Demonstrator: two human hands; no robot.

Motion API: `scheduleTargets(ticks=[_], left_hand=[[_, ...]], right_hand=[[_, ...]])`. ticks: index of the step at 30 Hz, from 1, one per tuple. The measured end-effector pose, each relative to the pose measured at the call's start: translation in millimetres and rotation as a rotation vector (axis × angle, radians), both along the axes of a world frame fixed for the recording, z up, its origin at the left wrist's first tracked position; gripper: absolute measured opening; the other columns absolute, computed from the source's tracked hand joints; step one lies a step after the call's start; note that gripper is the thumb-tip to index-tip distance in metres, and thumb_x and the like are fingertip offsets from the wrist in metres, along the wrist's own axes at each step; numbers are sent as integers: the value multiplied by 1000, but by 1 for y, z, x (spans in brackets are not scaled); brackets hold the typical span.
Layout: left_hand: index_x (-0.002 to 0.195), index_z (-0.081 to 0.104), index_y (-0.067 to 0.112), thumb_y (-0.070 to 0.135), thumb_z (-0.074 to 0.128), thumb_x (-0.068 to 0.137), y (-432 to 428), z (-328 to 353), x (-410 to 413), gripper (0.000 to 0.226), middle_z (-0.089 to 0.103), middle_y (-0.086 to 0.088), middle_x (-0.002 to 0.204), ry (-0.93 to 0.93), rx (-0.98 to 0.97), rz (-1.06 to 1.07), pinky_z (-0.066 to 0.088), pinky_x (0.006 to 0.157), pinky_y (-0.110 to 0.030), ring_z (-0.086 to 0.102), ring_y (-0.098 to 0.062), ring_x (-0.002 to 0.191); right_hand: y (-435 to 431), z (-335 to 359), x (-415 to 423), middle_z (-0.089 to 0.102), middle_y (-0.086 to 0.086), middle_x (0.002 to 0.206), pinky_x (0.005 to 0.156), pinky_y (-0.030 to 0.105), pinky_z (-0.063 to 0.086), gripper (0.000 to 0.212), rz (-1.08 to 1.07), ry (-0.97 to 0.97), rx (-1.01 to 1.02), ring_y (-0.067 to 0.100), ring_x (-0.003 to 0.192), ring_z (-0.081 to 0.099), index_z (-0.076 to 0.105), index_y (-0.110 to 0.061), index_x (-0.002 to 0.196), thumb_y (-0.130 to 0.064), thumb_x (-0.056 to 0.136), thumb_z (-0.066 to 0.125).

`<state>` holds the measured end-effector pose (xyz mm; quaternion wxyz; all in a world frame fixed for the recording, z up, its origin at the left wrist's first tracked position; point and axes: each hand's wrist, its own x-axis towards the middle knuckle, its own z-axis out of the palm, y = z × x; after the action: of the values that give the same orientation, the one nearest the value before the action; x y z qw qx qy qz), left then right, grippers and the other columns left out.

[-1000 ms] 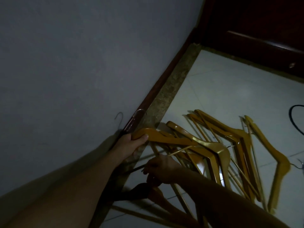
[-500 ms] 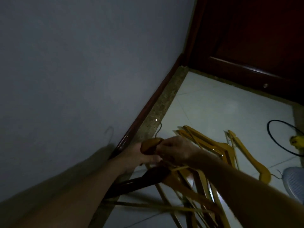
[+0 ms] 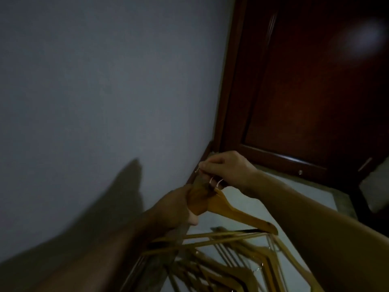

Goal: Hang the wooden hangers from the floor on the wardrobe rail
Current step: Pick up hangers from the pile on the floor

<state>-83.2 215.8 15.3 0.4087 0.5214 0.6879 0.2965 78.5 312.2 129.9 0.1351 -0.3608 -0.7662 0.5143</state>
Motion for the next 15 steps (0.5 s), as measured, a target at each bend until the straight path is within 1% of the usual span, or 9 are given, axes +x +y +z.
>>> scheduleTargets(ticks=[2,4,6,7,8,10,11,13,15], left_hand=[[92,57,42,24,85,48,12,43,2,55,68,9,97,9,45,-4,55,73,-27,67,-11,88],[93,60,38,28,82,40,22,89,5,58,71,5,97,-30,98,15,58,78,-34,69,-14,89],[92,62,37,37,76,33,27,139,8,60,72,8,90,-51,161,46,56,68,-24,70,-5,81],[90,61,37,41,74,32,29,164,9,60,70,10,86,-46,179,60,53,64,-20,68,-2,76],[89,59,38,44,72,32,30,189,9,59,68,12,83,-36,193,64,49,61,-19,66,0,72],[91,55,41,43,76,40,29,234,10,55,63,14,83,-13,206,51,45,60,-19,63,0,71],[94,54,42,37,80,48,27,256,11,54,62,13,87,-30,198,28,45,61,-19,63,-2,74],[100,56,39,19,83,58,22,302,15,54,63,9,93,-84,178,-18,49,62,-19,65,-5,78],[105,58,29,2,80,61,18,350,20,56,64,4,97,-92,151,-85,50,67,-20,66,-7,84]], right_hand=[[4,30,1,70,-7,70,56,20,54,17,-89,-1,339,4,62,66,74,-23,85,-39,85,75],[3,58,8,67,-12,77,59,18,54,21,-178,46,645,2,71,65,69,-29,91,-45,80,77],[4,86,24,62,-10,79,59,25,56,34,-250,105,760,6,70,62,60,-29,91,-55,75,74],[7,99,34,60,-9,80,58,29,56,43,-269,68,770,8,69,60,55,-30,91,-64,72,70],[11,114,45,58,-10,84,59,32,55,53,-254,-33,752,8,69,58,51,-31,93,-75,67,66],[17,146,64,55,-14,97,67,33,55,76,-130,-323,674,6,79,55,47,-35,109,-88,56,59],[18,163,71,55,-15,101,73,33,55,85,-70,-424,647,5,83,56,44,-37,119,-89,54,59],[16,203,79,60,-14,101,77,36,56,82,-11,-481,602,5,85,60,45,-37,123,-83,58,65],[11,249,81,66,-11,94,77,34,57,64,3,-444,504,7,82,64,55,-34,112,-71,64,73]])
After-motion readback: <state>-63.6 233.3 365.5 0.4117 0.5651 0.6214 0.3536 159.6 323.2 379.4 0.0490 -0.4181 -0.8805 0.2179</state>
